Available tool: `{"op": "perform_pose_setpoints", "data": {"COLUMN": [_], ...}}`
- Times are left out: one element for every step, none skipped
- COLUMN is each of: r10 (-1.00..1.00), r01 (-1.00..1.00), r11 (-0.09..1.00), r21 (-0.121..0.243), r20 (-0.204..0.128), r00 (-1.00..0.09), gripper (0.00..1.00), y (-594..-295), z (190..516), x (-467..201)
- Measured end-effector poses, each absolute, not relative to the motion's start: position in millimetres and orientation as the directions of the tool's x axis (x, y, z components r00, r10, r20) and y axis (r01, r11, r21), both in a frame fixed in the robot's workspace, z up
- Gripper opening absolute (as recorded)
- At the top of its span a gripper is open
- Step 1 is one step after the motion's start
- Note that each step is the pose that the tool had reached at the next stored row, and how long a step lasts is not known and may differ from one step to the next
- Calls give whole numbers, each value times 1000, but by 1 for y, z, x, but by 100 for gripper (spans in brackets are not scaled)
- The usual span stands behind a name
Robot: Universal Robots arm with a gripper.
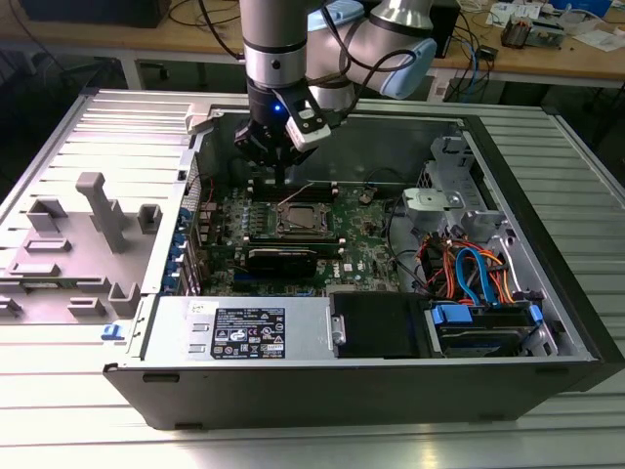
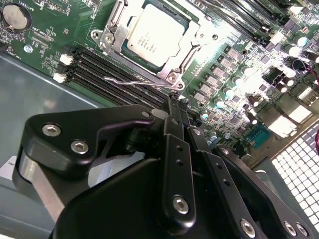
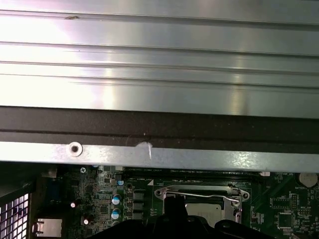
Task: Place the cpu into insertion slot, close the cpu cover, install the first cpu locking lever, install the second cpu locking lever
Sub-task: 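Install the first cpu locking lever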
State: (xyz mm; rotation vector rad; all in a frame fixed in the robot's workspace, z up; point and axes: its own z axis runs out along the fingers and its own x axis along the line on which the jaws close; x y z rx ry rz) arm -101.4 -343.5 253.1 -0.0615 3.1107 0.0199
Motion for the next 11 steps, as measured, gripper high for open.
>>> {"op": "perform_pose_setpoints", "data": {"r10": [-39,-39,-39,-39,-39,-39,-39,-39,-39,-39,-38], "r01": [-40,-40,-40,-40,-40,-40,-40,-40,-40,-39,-39], "r11": [999,999,999,999,999,999,999,999,999,999,999], "r21": [12,12,12,12,12,12,12,12,12,12,12], "r20": [-31,-30,-30,-30,-31,-31,-30,-31,-31,-31,-32], "r00": [-999,-999,-999,-999,-999,-999,-999,-999,-999,-999,-999], "gripper": [11,11,11,11,11,11,11,11,11,11,11], "y": [-344,-344,-344,-344,-344,-344,-344,-344,-344,-343,-344], "z": [253,253,253,253,253,253,253,253,253,253,252], "x": [-101,-101,-101,-101,-101,-101,-101,-101,-101,-101,-101]}}
